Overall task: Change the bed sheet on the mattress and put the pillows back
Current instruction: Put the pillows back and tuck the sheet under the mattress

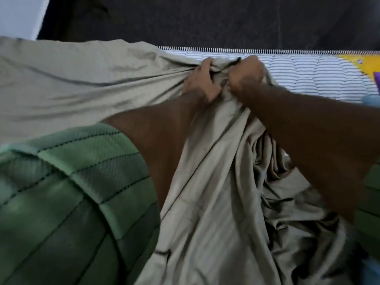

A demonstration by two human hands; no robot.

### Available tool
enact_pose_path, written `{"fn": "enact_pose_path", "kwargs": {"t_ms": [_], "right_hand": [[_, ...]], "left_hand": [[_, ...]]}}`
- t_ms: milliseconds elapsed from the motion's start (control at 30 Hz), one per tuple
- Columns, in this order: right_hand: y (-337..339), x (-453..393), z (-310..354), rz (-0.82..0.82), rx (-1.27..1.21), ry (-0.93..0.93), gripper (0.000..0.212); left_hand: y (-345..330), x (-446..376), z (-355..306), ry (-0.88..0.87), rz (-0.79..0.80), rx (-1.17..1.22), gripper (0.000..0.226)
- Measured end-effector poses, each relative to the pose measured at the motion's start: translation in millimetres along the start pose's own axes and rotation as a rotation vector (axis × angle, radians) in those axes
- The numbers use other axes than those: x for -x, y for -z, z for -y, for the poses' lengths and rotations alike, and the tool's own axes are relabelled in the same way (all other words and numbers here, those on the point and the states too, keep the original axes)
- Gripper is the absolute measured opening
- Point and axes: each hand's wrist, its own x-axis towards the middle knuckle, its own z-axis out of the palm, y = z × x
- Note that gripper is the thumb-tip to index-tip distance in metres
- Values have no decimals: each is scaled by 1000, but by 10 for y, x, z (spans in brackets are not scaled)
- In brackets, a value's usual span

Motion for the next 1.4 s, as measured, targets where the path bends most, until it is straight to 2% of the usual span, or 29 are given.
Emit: {"fn": "enact_pose_path", "kwargs": {"t_ms": [100, 200, 267, 300, 367, 467, 567, 633, 700, 767, 833, 867, 900, 967, 1033, 1100, 1133, 1200, 1267, 1333, 1400], "right_hand": [[266, -278, 94, -54, -243, -37, 39], [343, -442, 69, 25, -489, -121, 64], [329, -393, -93, 93, -353, -59, 80], [308, -353, -223, 88, -240, 19, 81], [233, -204, -481, 36, -75, 161, 71], [-45, 141, -877, 4, 64, 361, 54], [-338, 489, -1313, -9, 143, 574, 44], [-425, 608, -1507, 37, 159, 617, 54], [-341, 676, -1545, 70, 100, 601, 56], [-153, 785, -1515, -34, 139, 530, 51], [51, 890, -1544, -203, 281, 363, 55], [138, 947, -1592, -233, 298, 227, 62], [197, 1002, -1646, -223, 263, 89, 73], [286, 1017, -1797, -95, 115, -194, 88], [371, 853, -1907, 59, 73, -318, 70], [466, 588, -1949, 178, 7, -295, 49], [525, 480, -1962, 184, -60, -306, 44], [665, 253, -1969, 34, -306, -354, 33], [944, 171, -1914, -247, -508, -326, 25], [1223, 236, -1893, -313, -562, -210, 44], [1330, 456, -1992, -211, -412, -28, 73]], "left_hand": [[130, -224, -203, -98, 60, -76, 100], [119, -253, -261, -61, 96, -170, 94], [34, -185, -223, -21, 150, -208, 89], [-26, -141, -195, -24, 152, -230, 84], [-155, -33, -144, -53, 85, -261, 65], [-391, 165, -103, -96, -122, -277, 40], [-662, 434, -137, -196, -218, -309, 33], [-834, 587, -190, -264, -194, -378, 34], [-962, 685, -232, -245, -163, -382, 36], [-1022, 760, -256, -140, -154, -307, 35], [-1073, 895, -280, -47, -163, -282, 39], [-1096, 988, -308, -29, -165, -305, 41], [-1123, 1079, -336, -30, -154, -342, 43], [-1177, 1238, -383, -66, -95, -430, 49], [-1216, 1341, -447, -66, 1, -525, 53], [-1219, 1402, -556, 13, 90, -535, 51], [-1229, 1431, -615, 65, 110, -495, 49], [-1245, 1491, -735, 122, 125, -283, 35], [-1320, 1548, -831, 80, 168, -91, 16], [-1424, 1612, -869, 59, 233, 47, 19], [-1472, 1739, -923, 50, 240, 115, 33]]}}
